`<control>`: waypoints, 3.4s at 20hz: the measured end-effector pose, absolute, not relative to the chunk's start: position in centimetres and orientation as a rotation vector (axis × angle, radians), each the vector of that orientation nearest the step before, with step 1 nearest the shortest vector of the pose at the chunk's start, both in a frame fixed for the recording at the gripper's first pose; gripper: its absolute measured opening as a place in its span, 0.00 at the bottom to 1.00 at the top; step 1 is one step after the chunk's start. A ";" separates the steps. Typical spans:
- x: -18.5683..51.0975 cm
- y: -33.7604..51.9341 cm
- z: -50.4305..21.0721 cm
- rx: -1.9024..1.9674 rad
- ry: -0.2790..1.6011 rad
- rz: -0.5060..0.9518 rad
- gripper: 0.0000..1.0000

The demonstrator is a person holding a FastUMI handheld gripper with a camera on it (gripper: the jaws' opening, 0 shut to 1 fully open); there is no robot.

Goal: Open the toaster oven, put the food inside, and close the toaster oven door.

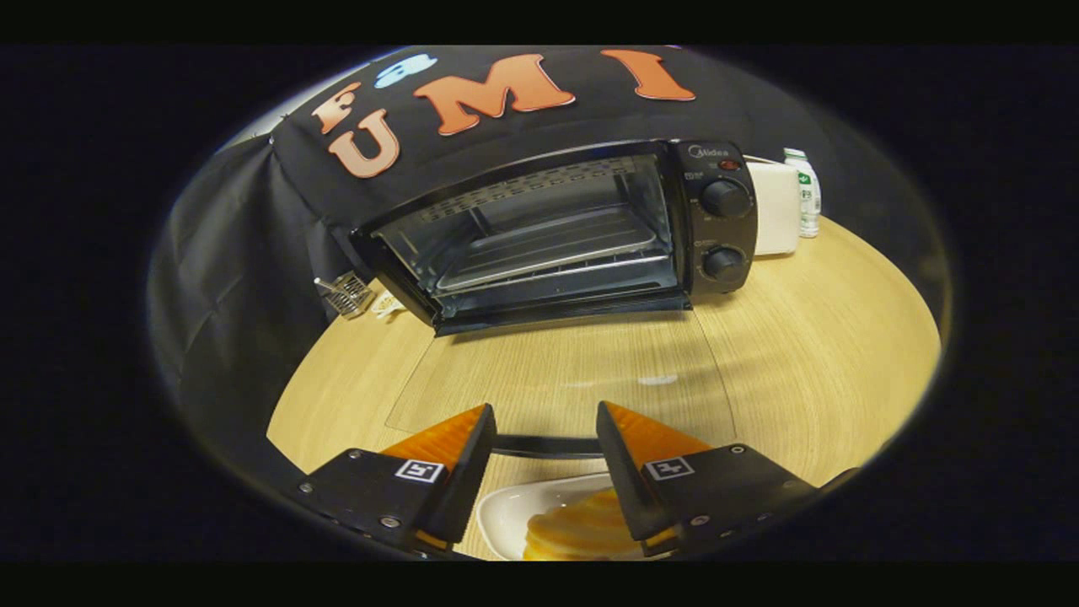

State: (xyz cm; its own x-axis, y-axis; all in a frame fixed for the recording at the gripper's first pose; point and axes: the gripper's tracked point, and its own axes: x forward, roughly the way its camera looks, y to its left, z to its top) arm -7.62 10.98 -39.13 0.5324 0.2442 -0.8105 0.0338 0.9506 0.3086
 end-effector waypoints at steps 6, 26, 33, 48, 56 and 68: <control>-11.3 10.1 -34.7 0.185 0.907 0.065 0.90; -22.8 8.8 -39.5 0.112 1.045 -0.132 0.80; -21.2 10.3 -37.1 0.324 0.998 -0.071 0.57; -11.0 14.9 -30.3 0.763 0.741 0.233 0.56; -2.4 14.8 -32.1 0.957 0.734 0.215 0.55; 6.3 14.7 -35.0 0.885 0.724 0.155 0.55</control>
